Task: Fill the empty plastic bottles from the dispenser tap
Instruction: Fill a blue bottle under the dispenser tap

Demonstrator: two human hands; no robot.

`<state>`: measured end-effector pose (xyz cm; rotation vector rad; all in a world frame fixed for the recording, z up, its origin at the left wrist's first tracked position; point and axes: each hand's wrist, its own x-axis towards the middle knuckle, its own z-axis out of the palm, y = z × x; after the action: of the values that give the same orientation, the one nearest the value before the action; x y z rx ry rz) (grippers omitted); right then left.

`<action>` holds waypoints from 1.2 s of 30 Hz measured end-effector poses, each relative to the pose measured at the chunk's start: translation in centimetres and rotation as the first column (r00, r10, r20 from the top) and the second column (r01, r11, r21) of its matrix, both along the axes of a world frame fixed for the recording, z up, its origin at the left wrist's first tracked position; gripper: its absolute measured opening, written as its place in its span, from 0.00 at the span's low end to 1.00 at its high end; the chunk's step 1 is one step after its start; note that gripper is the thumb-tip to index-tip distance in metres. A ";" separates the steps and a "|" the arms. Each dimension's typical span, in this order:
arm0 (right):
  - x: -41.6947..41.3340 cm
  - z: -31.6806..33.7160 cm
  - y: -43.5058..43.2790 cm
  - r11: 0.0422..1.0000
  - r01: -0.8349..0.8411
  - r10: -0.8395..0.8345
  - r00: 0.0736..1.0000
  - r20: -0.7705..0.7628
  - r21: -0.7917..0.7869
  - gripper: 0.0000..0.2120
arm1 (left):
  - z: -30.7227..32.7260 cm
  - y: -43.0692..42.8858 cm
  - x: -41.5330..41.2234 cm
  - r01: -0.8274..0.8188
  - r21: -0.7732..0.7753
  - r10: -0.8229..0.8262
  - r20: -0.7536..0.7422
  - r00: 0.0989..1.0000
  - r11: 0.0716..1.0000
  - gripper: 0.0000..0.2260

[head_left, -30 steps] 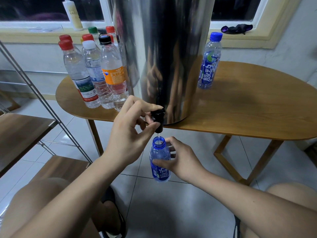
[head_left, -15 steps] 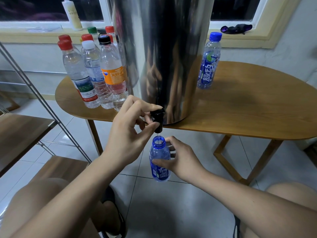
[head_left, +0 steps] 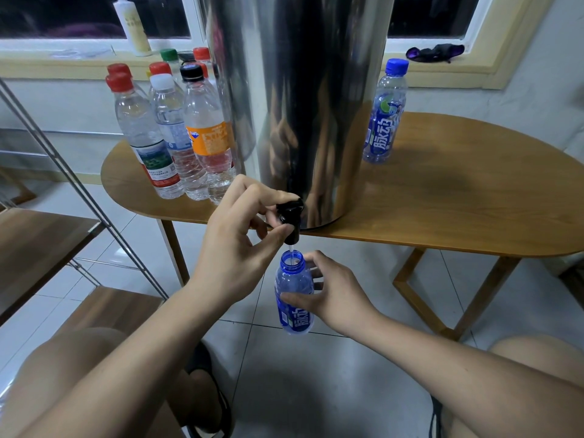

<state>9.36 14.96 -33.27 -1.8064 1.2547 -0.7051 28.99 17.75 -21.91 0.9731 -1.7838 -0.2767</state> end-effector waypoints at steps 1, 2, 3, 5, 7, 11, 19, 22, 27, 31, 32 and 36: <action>0.0 0.0 0.0 1.000 0.001 -0.001 1.000 0.002 0.002 0.32 | 0.0 0.0 0.0 0.001 0.001 -0.001 -0.003 1.000 1.000 0.21; 0.0 0.0 0.0 1.000 0.002 -0.002 1.000 0.003 0.004 0.32 | 0.0 0.0 0.0 0.001 0.001 -0.001 -0.004 1.000 1.000 0.21; 0.0 0.0 -0.1 1.000 0.001 -0.001 1.000 0.003 0.004 0.31 | 0.0 0.0 0.0 0.001 0.001 -0.001 -0.003 1.000 1.000 0.21; 0.0 -0.1 -0.1 1.000 0.000 0.000 1.000 0.001 0.004 0.31 | 0.0 0.0 0.0 -0.001 -0.001 0.001 -0.002 1.000 1.000 0.21; 0.0 -0.1 -0.1 1.000 -0.001 0.001 1.000 -0.003 0.000 0.31 | 0.0 0.0 0.0 -0.001 0.002 0.001 -0.005 1.000 1.000 0.21; -0.1 -0.2 -0.1 1.000 -0.003 0.003 1.000 0.005 -0.009 0.31 | -0.1 0.0 -0.1 0.001 0.004 -0.001 -0.012 1.000 1.000 0.21; -0.1 -0.3 0.0 1.000 0.003 -0.003 1.000 0.029 -0.001 0.31 | -0.1 -0.1 0.0 0.011 0.006 -0.011 -0.021 1.000 1.000 0.22; -0.1 -0.3 0.0 1.000 -0.001 0.001 1.000 0.020 -0.011 0.30 | -0.1 -0.1 0.0 0.013 0.007 -0.013 -0.023 1.000 1.000 0.22; 0.0 0.0 0.0 1.000 -0.009 0.009 1.000 0.018 -0.022 0.29 | -0.1 -0.1 0.0 0.018 0.009 -0.018 -0.029 0.999 1.000 0.23; -0.1 -0.1 0.0 1.000 -0.007 0.007 1.000 0.020 -0.018 0.30 | -0.1 -0.2 0.0 0.018 0.010 -0.018 -0.031 0.999 1.000 0.23; -0.1 -0.1 0.0 1.000 -0.007 0.007 1.000 0.019 -0.016 0.30 | -0.1 -0.2 0.0 0.017 0.011 -0.016 -0.030 0.999 1.000 0.22; 0.0 -0.2 -0.1 1.000 -0.003 0.003 1.000 0.011 -0.013 0.31 | -0.1 -0.1 0.0 0.006 0.012 -0.006 -0.018 1.000 1.000 0.21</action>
<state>9.32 14.90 -33.43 -1.8120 1.2428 -0.7228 28.99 17.65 -22.00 0.9714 -1.7708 -0.2991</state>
